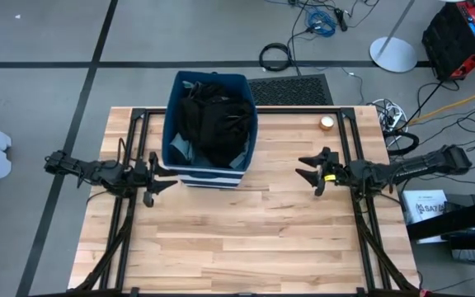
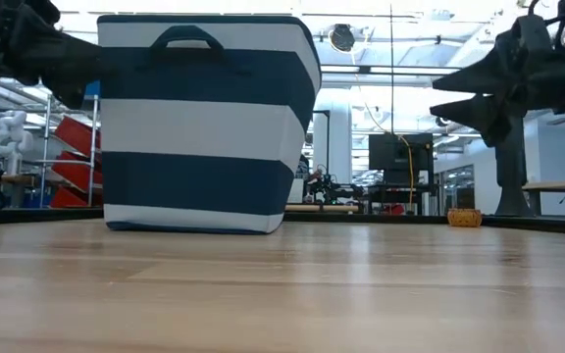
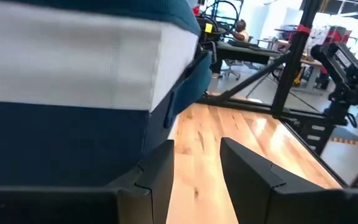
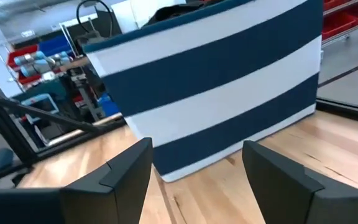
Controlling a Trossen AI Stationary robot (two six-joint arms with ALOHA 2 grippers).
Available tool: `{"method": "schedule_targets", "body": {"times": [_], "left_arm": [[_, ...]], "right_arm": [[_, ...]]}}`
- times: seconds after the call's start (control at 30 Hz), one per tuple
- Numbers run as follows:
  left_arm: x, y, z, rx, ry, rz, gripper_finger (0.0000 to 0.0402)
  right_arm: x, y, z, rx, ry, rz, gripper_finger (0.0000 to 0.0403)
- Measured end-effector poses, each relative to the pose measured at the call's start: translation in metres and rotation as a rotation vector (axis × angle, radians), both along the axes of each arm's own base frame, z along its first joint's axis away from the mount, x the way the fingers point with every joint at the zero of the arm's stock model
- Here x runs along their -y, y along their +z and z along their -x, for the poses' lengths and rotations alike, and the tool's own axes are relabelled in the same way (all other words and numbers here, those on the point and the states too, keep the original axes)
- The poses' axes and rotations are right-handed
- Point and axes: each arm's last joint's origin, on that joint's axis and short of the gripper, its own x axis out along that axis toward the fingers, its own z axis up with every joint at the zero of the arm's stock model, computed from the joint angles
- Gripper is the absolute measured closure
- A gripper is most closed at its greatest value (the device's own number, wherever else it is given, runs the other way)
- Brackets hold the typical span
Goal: Sort clothes
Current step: Return to Home Position
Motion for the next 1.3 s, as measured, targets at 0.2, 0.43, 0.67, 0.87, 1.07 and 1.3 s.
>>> {"method": "schedule_targets", "body": {"times": [0.2,0.43,0.67,0.87,1.07,1.3], "left_arm": [[0.0,-0.006,0.0,-0.063,0.014,0.015,0.0261],[-0.002,-0.008,0.001,-0.078,0.062,0.004,0.0261],[-0.001,-0.009,0.001,-0.088,0.034,0.004,0.0261],[0.001,-0.009,0.001,-0.091,-0.028,0.061,0.0261],[0.001,-0.01,0.001,-0.098,-0.035,0.057,0.0261],[0.001,-0.01,0.001,-0.098,-0.04,0.058,0.0261]], "right_arm": [[0.003,-0.015,0.002,-0.125,-0.021,0.012,0.0165],[0.001,-0.021,0.003,-0.214,0.085,0.111,0.0165],[-0.003,-0.029,0.004,-0.316,0.269,0.213,0.0165],[-0.003,-0.036,0.006,-0.402,0.285,0.269,0.0165],[-0.003,-0.036,0.006,-0.417,0.293,0.325,0.0165],[-0.003,-0.037,0.007,-0.413,0.278,0.24,0.0165]]}}
